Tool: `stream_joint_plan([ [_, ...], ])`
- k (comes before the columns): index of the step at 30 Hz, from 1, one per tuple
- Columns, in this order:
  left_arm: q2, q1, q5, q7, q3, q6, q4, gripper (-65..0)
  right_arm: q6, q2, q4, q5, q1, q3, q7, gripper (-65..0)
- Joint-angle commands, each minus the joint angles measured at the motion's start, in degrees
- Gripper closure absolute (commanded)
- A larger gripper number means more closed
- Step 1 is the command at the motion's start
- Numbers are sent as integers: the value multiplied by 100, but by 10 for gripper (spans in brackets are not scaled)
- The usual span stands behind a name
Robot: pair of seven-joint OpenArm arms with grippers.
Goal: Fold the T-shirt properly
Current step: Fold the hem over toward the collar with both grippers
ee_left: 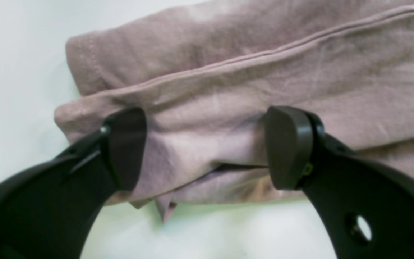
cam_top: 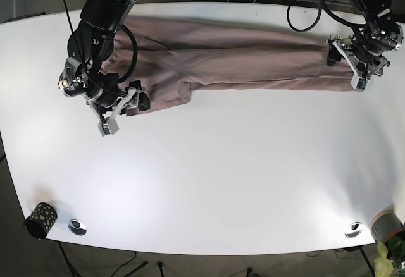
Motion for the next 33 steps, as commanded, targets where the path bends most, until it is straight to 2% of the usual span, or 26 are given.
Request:
stream_joint_plan([
  [1,-76,-42,-54,-62,-21,10,78,-471,-10,31,74,-31,71,-3,-59,-296],
  [9,-76,-59,-54,-62,-12,10,69,-471,-10,22,241,-23,89,-3,-50,0],
  [14,-76,-59,-45,-62,-12,10,-1,-471,-10,-118,1182,-14,-104,58,-50,0],
  [24,-102,-68,-45,-62,-21,10,-133,-471,-10,-136,2720,-14,-896,58,-446,0],
  [29,-190,-77,-54,-62,5,10,-133,-471,-10,-136,3230,-14,-1449,85,-490,0],
  [33,-207,-200,-45,-62,-4,10,-159,-471,-10,-145,3256,206,-1722,436,-490,0],
])
